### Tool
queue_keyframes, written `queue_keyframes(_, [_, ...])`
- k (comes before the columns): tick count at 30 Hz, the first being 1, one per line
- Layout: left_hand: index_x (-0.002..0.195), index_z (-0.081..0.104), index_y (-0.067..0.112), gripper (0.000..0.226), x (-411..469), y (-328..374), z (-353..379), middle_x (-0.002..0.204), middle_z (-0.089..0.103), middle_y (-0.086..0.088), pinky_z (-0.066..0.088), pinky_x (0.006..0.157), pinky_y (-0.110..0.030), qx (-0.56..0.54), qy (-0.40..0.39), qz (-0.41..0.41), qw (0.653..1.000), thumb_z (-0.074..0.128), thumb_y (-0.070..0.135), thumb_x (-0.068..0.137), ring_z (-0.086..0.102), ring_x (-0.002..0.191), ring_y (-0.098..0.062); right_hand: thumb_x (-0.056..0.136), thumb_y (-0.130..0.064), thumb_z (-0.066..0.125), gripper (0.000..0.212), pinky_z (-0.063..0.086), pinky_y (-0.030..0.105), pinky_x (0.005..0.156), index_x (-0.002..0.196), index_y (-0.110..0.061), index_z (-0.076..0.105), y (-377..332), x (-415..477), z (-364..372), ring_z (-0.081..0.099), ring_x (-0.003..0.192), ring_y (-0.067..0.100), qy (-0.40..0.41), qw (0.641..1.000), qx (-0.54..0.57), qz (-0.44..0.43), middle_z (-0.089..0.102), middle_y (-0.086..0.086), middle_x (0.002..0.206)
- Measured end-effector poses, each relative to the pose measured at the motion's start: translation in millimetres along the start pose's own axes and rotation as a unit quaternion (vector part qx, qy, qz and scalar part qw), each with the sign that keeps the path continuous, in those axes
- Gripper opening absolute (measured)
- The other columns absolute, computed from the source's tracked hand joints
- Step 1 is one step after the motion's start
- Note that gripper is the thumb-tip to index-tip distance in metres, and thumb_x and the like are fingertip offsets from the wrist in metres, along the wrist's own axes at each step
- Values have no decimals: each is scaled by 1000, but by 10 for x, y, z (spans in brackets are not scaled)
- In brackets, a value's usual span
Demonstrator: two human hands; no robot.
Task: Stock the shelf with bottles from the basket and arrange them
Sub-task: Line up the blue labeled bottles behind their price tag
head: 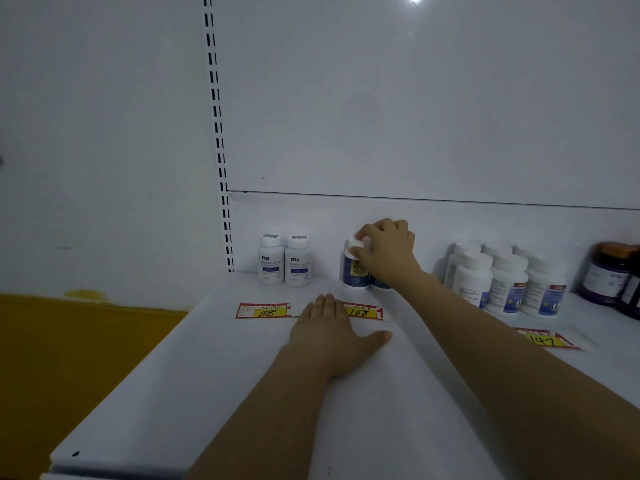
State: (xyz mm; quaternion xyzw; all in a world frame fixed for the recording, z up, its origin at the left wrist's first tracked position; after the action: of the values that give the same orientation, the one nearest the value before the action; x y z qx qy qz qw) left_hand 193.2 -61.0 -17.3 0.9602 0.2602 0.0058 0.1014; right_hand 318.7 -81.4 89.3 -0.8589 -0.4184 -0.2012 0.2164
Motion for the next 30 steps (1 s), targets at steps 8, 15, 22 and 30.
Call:
queue_keyframes(8, [151, -5, 8, 101, -14, 12, -2, 159, -8, -9, -8, 118, -40, 26, -4, 0, 1000, 17, 78, 82, -7, 146, -21, 97, -27, 40, 38, 30, 40, 102, 133, -20, 49, 246, 26, -136, 38, 123, 33, -22, 998, 15, 57, 44, 12, 135])
queue_keyframes(15, [150, -8, 8, 99, -39, 27, -10, 159, -9, -10, -9, 118, -38, 25, -7, 4, 1000, 16, 78, 83, -8, 146, -21, 98, -18, 46, 36, 42, 29, 89, 133, -13, 48, 287, -58, -76, 48, 114, 30, -104, 991, 59, 56, 39, 15, 132])
queue_keyframes(22, [148, -16, 7, 101, -61, 22, -70, 158, -16, -9, -9, 116, -34, -8, 20, 11, 1000, 22, 76, 84, -13, 146, -20, 97, -14, 46, 31, 44, 29, 86, 125, -12, 58, 223, -44, -627, 51, 112, 29, -29, 995, 93, 30, 46, 15, 127])
queue_keyframes(30, [136, 34, 28, 73, -113, 262, -599, 136, 43, 16, 37, 100, -18, -245, 170, 104, 949, 59, 63, 78, 41, 130, -13, 96, -23, 52, 24, 42, 12, 66, 117, -23, 63, 36, -345, -1149, 60, 103, 14, -7, 973, 228, -17, 63, 1, 120])
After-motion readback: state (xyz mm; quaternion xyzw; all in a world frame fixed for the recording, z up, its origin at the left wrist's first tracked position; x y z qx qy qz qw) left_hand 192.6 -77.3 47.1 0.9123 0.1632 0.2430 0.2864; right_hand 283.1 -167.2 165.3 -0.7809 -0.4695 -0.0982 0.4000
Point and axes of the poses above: each hand's wrist, its own x-axis towards the middle knuckle, its own z-axis out of the palm, y = z × x, the point moved 9 cm from there along x, towards the middle knuckle
